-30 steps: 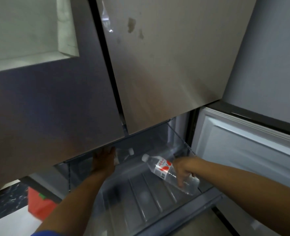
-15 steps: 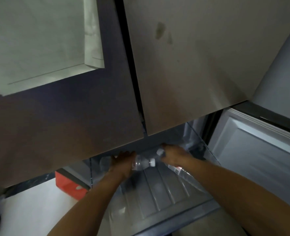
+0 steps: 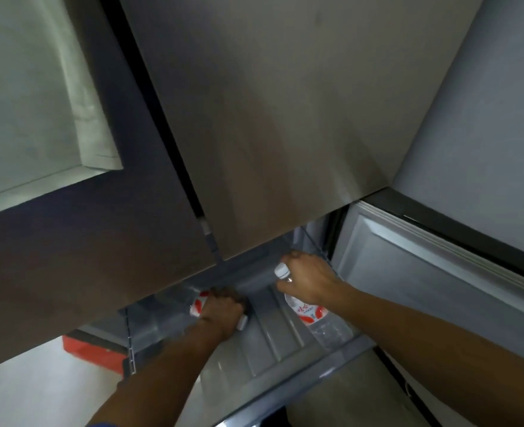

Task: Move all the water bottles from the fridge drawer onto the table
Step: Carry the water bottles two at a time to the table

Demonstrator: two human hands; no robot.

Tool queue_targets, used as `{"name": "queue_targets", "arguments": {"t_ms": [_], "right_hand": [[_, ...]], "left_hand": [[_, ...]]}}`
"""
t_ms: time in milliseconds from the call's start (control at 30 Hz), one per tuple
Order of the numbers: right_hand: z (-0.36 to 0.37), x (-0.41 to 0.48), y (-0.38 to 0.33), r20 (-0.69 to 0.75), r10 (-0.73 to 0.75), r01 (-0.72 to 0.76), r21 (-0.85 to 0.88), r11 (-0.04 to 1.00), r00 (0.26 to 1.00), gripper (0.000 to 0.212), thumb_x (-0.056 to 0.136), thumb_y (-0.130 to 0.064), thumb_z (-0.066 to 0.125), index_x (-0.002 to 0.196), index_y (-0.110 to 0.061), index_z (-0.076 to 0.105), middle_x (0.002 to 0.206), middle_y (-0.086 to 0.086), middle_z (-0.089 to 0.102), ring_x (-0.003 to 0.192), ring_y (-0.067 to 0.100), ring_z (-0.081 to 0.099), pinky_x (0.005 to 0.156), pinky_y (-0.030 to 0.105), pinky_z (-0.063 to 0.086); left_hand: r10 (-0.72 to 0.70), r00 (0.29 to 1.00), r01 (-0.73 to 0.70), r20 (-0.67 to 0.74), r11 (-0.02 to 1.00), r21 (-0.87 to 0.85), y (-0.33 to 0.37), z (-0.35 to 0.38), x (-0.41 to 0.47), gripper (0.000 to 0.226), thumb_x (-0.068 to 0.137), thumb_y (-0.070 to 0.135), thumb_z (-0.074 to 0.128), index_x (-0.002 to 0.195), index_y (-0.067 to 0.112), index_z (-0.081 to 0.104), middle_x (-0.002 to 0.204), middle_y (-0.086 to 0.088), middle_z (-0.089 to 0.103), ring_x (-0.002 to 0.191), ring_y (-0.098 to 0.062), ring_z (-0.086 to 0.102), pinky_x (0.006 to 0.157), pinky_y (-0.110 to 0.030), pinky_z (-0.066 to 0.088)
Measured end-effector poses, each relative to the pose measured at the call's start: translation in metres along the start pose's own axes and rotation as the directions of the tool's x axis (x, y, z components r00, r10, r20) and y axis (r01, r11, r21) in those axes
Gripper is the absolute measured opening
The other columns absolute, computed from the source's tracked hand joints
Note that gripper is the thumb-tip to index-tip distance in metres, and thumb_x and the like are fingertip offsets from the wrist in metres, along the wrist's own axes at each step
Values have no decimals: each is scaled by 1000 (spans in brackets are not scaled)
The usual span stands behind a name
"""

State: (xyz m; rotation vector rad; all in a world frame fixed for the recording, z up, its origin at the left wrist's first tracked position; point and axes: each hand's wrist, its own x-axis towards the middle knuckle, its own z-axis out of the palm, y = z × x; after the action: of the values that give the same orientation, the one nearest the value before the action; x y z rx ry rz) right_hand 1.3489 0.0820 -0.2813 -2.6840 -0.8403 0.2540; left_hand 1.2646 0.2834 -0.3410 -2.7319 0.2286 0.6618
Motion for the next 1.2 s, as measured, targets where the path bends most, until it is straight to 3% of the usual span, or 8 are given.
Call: {"name": "queue_targets", "arguments": {"t_ms": [100,267,467,667,800,900,1067,1200], "right_hand": [[-12,-7,7,-7,46,-46,-7,999,999,35,71,-46,59,92,-17,54,84,5,62,73,27,60,62,28,37],[-23,-8,15,17,49,-47,-69,996,999,37,66,-53,54,83,-20,48,68,-1,51,60,22,49,59,28,38],[-31,-13,18,21,-30,32,-124,992,999,34,72,-54,52,85,-22,52,74,2,57,65,21,51,61,29,35],[-45,-32,19,29,-142,144,-132,981,989,28,76,-51,50,83,-24,51,80,4,63,66,22,49,60,29,32],[-53,-52,17,5,-253,251,-149,956,967,34,78,-50,48,95,-20,52,84,9,66,71,28,55,61,32,34],[-66,-64,6,-87,-325,315,-109,943,942,33,80,-48,48,96,-19,52,84,12,68,77,35,62,62,35,38],[-109,-75,-51,-276,-421,434,-16,901,864,27,78,-45,56,86,-19,56,77,13,69,72,38,61,60,36,38],[-136,-90,-115,-374,-506,567,68,821,777,25,75,-44,53,77,-19,55,68,8,65,61,32,58,56,34,41]], "left_hand": [[63,997,-69,52,990,121,7,-1,6,34,95,30,46,123,18,60,139,-11,49,130,-35,39,111,-51,20],[40,998,-38,-48,998,48,-9,-20,1,44,89,32,52,131,17,52,144,-11,35,129,-34,33,104,-46,29],[3,993,-5,-115,1000,-19,-28,-47,-30,26,90,21,45,114,15,53,111,-13,62,97,-34,62,79,-39,46],[-193,944,173,-269,980,-97,-24,-65,-75,31,94,32,39,119,16,48,98,-12,69,87,-35,65,61,-33,36],[-447,799,352,-403,890,-289,-12,-83,-124,28,88,36,57,102,12,55,71,-13,69,63,-36,66,53,-31,44],[-611,681,443,-404,783,-438,-5,-92,-158,34,91,46,49,103,14,48,76,-11,68,70,-36,65,57,-34,41],[-783,420,451,-458,618,-644,4,-115,-230,28,91,50,49,82,25,39,60,-2,57,50,-23,53,51,-28,39],[-864,187,498,-468,494,-713,1,-119,-300,31,86,43,59,75,22,39,63,-12,62,51,-31,53,49,-29,34]]}}
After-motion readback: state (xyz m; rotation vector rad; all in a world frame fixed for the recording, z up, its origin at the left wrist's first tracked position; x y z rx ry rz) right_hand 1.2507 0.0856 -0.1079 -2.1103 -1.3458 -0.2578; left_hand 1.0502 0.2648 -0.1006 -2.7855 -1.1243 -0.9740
